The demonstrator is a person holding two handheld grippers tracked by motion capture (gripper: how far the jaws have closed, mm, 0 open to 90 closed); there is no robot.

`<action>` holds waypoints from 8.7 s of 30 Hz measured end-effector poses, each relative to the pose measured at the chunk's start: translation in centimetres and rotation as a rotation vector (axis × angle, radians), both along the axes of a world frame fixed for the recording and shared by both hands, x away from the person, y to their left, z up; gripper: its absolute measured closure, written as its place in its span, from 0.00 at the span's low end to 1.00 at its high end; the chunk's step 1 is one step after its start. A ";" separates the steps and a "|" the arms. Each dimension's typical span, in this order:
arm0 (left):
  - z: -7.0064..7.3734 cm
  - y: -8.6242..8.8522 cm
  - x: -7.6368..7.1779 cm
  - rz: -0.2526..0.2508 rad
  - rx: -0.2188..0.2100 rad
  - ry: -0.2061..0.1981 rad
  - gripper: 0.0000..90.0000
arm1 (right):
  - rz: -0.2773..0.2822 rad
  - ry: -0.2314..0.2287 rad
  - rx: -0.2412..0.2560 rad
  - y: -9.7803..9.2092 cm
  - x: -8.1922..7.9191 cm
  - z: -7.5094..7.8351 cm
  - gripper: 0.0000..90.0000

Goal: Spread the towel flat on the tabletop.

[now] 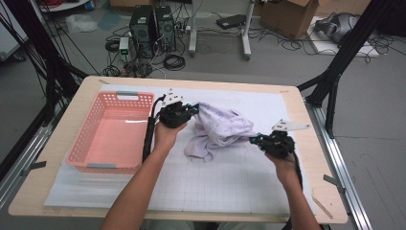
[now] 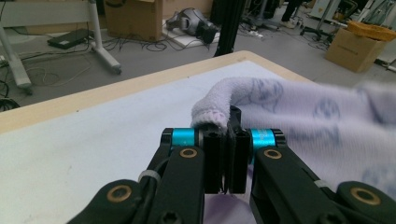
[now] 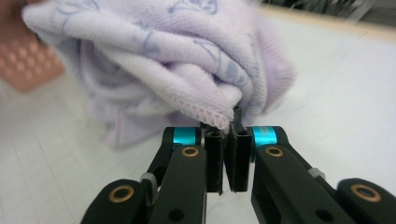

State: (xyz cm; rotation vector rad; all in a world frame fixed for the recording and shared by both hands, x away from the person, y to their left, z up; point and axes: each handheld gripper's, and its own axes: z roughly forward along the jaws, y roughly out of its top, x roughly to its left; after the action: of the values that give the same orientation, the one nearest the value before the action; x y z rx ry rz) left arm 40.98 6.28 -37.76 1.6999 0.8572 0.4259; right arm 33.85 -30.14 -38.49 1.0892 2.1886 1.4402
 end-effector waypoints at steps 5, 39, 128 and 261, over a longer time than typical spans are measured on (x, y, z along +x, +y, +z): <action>-0.1 -0.1 0.2 0.039 0.017 -0.018 0.97 | -0.152 -0.048 0.111 -2.0 3.0 2.5 0.98; -5.8 -2.6 -1.5 -0.086 0.110 0.165 0.40 | -0.234 0.002 -0.251 -7.3 -3.2 -2.0 0.46; -5.8 -5.4 -3.2 -0.242 0.254 0.155 0.96 | -0.036 0.162 -0.168 0.4 2.8 -2.5 0.51; -4.2 -1.8 -8.5 -0.086 -0.008 0.095 0.94 | 0.000 0.092 -0.030 0.2 -3.5 -3.1 1.00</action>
State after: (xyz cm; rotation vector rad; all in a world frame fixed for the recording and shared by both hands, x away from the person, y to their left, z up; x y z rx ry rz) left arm 32.49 4.50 -42.00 1.7542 0.8494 0.2850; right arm 30.36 -29.96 -41.60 1.1671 2.2649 1.3780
